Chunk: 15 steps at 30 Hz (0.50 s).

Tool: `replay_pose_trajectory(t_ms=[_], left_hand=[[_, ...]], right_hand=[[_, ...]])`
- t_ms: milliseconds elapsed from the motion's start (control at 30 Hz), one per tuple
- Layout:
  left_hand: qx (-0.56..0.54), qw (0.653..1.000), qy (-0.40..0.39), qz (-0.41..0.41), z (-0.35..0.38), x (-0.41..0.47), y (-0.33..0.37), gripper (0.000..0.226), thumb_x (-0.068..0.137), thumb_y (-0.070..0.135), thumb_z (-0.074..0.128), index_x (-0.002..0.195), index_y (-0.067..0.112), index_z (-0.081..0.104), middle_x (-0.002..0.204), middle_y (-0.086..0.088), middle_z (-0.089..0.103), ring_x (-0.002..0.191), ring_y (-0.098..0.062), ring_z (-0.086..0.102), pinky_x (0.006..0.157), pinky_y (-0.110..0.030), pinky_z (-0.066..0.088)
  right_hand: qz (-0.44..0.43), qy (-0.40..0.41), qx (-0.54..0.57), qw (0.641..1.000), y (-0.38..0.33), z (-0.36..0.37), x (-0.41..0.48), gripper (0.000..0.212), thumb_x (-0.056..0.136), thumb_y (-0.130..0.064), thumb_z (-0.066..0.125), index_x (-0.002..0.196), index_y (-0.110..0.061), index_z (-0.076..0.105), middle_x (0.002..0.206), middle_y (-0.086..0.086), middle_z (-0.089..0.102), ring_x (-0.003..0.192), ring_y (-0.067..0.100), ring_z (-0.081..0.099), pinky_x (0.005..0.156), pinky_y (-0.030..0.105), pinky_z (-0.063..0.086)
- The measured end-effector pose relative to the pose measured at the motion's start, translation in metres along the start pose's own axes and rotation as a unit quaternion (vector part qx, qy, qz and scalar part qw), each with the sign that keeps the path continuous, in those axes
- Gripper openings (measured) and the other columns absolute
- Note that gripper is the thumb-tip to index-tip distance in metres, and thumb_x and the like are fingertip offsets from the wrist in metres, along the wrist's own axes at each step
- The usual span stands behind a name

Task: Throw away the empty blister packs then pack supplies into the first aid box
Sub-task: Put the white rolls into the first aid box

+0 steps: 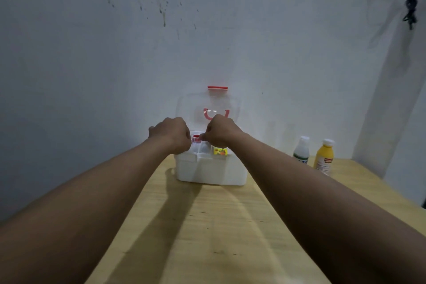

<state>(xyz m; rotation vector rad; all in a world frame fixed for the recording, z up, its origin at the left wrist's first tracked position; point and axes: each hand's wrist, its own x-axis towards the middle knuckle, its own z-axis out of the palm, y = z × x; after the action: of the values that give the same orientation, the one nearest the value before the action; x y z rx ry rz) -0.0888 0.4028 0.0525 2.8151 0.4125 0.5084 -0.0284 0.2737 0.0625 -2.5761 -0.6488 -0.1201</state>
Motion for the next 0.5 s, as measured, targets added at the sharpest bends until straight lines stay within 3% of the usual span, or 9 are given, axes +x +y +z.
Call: replay_pose_trajectory(t_ms=[100,200,367,500], left_hand=[[0.002,1.0,0.004,0.0,0.0,0.0,-0.003,0.022,0.078,0.023,0.068,0.099,0.025,0.077,0.101,0.001,0.072,0.094,-0.026,0.063,0.088,-0.045,0.051],[0.001,1.0,0.004,0.001,0.002,0.0,-0.004,0.023,0.079,0.021,0.068,0.099,0.025,0.077,0.101,0.001,0.073,0.094,-0.026,0.063,0.089,-0.045,0.05],[0.005,1.0,0.006,0.005,0.002,0.0,-0.003,0.023,0.078,0.022,0.067,0.099,0.025,0.077,0.1,0.0,0.073,0.093,-0.027,0.064,0.089,-0.046,0.051],[0.001,1.0,0.01,0.007,0.003,-0.002,0.002,0.019,0.079,0.023,0.068,0.095,0.025,0.077,0.098,0.0,0.073,0.091,-0.026,0.064,0.087,-0.045,0.052]], right_hand=[[0.0,-0.017,-0.02,1.0,-0.001,-0.001,-0.006,0.02,0.091,-0.018,0.064,0.081,0.0,0.064,0.07,0.006,0.058,0.065,0.019,0.056,0.053,0.023,0.036],[0.008,-0.018,-0.027,0.999,-0.001,-0.004,-0.012,0.035,0.089,-0.007,0.057,0.057,-0.007,0.043,0.059,0.005,0.041,0.054,0.016,0.043,0.048,0.023,0.027],[0.003,-0.024,-0.006,1.0,0.0,-0.006,-0.016,0.034,0.09,-0.01,0.056,0.057,-0.007,0.047,0.058,0.005,0.043,0.055,0.016,0.043,0.05,0.024,0.031],[-0.007,-0.014,-0.004,1.0,0.003,-0.01,-0.021,0.02,0.086,-0.01,0.054,0.068,-0.004,0.055,0.065,0.006,0.054,0.059,0.016,0.051,0.055,0.026,0.039]])
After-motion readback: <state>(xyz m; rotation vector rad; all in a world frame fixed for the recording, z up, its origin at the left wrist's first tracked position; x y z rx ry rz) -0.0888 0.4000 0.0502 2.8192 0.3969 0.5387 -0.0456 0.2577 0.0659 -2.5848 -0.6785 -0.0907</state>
